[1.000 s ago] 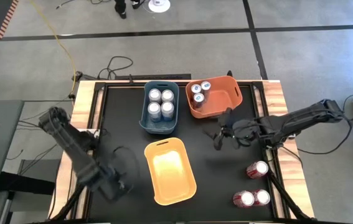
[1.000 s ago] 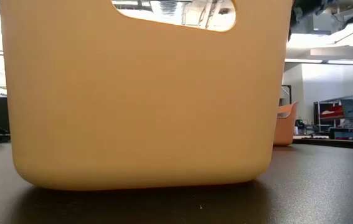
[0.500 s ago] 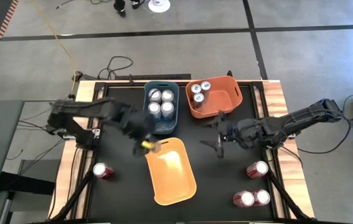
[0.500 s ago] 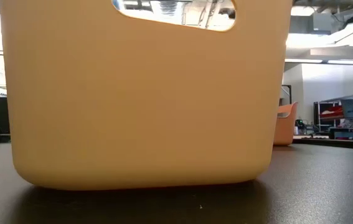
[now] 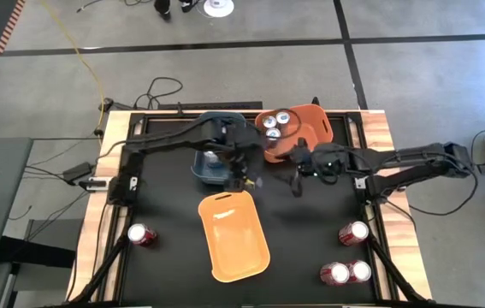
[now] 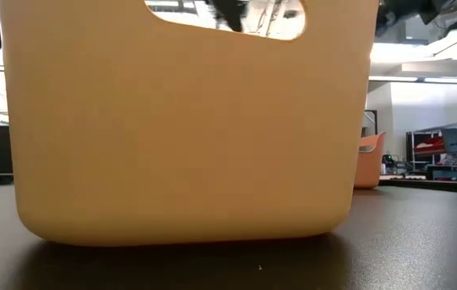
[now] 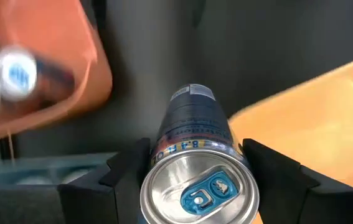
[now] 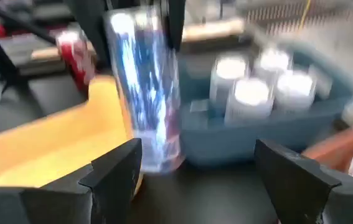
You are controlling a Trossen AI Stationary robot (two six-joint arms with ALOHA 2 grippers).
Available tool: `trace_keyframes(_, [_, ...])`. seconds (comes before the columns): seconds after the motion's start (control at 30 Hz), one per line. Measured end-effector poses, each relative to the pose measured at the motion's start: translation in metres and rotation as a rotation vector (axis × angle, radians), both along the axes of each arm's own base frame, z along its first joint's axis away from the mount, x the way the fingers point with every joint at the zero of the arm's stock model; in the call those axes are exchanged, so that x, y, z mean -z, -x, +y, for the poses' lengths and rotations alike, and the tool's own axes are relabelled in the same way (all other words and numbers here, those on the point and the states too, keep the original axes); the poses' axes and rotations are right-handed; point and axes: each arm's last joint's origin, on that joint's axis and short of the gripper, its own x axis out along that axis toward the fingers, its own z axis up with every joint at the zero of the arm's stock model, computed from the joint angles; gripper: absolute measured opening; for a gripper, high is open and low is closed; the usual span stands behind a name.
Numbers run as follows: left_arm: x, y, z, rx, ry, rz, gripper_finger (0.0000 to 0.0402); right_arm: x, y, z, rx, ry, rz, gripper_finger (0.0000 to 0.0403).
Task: Sort soda cans
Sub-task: Put the blue soda can into the orange bin
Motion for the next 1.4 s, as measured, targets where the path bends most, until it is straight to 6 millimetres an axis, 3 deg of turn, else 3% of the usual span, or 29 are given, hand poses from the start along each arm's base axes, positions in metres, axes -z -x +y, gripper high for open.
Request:
trace_keyframes(0.17, [0.03, -0.031, -0.003, 0.106, 0.001, -0.036, 0.0227, 0.008, 0.033, 0.0, 0.13, -0.121, 0.247, 0.0329])
trace_keyframes(0.3, [0.063, -0.049, -0.002, 0.1, 0.005, 0.042, 0.0227, 0.002, 0.055, 0.007, 0.169, -0.169, 0.266, 0.0329])
trace_keyframes(0.47, [0.082, -0.057, 0.0, 0.09, -0.026, 0.097, 0.0227, -0.007, 0.062, 0.018, 0.121, -0.189, 0.188, 0.0329])
trace_keyframes(0.63, [0.101, -0.067, -0.001, 0.069, -0.013, 0.121, 0.0227, -0.001, 0.06, 0.025, 0.155, -0.208, 0.235, 0.0329])
trace_keyframes(0.83, [0.101, -0.07, -0.001, 0.009, 0.011, 0.087, 0.0251, 0.015, 0.056, 0.031, 0.234, -0.185, 0.354, 0.0329])
trace_keyframes(1.07, [0.1, -0.073, -0.007, 0.024, 0.049, 0.064, 0.0284, 0.017, 0.04, 0.041, 0.178, -0.187, 0.297, 0.0329])
trace_keyframes(1.27, [0.119, -0.073, -0.017, 0.035, 0.037, 0.145, 0.0294, 0.019, 0.042, 0.052, 0.167, -0.244, 0.307, 0.0329])
trace_keyframes(1.4, [0.105, -0.068, -0.022, 0.01, 0.035, 0.118, 0.0294, 0.017, 0.042, 0.059, 0.129, -0.247, 0.29, 0.0329])
